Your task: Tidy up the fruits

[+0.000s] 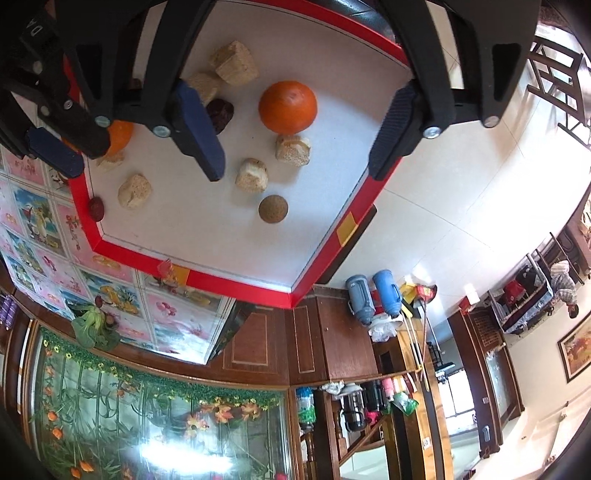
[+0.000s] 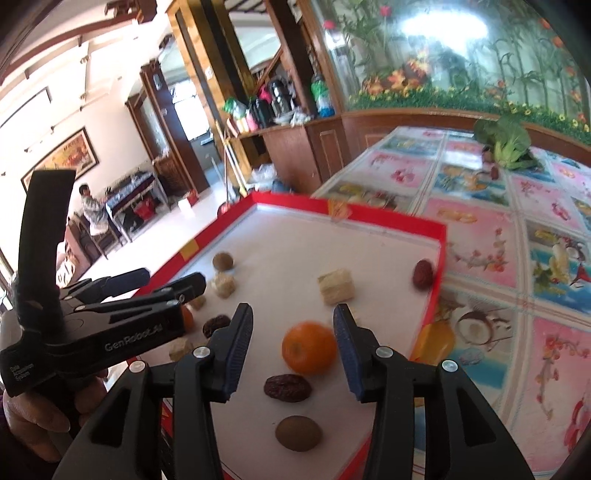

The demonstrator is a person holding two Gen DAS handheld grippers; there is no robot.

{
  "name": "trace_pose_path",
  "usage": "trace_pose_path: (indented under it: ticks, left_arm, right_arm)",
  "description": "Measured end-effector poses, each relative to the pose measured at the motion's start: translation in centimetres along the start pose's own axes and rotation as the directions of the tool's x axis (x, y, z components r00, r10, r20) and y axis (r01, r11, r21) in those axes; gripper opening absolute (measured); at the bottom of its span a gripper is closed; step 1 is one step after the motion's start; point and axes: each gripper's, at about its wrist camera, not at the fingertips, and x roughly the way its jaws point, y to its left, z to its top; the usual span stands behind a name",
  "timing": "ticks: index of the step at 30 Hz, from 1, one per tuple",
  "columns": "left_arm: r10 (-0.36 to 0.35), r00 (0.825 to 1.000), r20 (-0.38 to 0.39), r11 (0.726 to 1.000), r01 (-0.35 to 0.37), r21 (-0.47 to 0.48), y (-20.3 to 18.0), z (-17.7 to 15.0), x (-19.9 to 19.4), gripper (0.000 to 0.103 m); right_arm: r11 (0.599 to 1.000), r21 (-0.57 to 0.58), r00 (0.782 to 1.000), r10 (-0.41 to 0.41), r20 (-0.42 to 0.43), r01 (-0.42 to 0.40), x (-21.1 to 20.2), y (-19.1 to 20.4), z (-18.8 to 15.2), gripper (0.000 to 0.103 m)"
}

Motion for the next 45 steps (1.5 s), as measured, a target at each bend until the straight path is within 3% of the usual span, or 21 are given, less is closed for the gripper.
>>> trace_pose_path:
  ticks: [4,13,20,32,45]
  left_arm:
    - [0.029,0.998,0.047,1.0,-0.029,0.0,-0.8,0.5,-1.7,0.102]
    - [0.01,0.995,0.101,1.0,-0.012,0.014,-3.1,1.2,-5.3,0.103]
    - [0.008,0.99,0.14,1.0,-0.008,0.0,-2.9,1.1,-8.1,0.103]
    - [0.069,0.979,0.192,0.993,-0.05,-0.103,0.5,0.2,-11.2,0.103]
    - [0.178,0.963,0.204,0.966,-0.131,-0.225,4.4,-1.7,-13.2,0.103]
  right_arm:
    - [0.999,0.022,0.998,-0.025,0.06,0.024,-1.7,-1.3,0.4,0.054]
    - [0.993,0.008,0.976,-0.117,0.183,0.118,-6.8,-2.4,1.4,0.079]
    - [0.992,-0.004,0.968,-0.121,0.219,0.125,-9.1,-1.8,1.6,0.08]
    - [0.992,-0.07,0.964,-0.086,0.25,0.106,-10.1,1.6,1.3,0.081]
    - [0.981,-0.159,0.96,-0.066,0.274,0.113,-11.1,4.2,0.2,0.081]
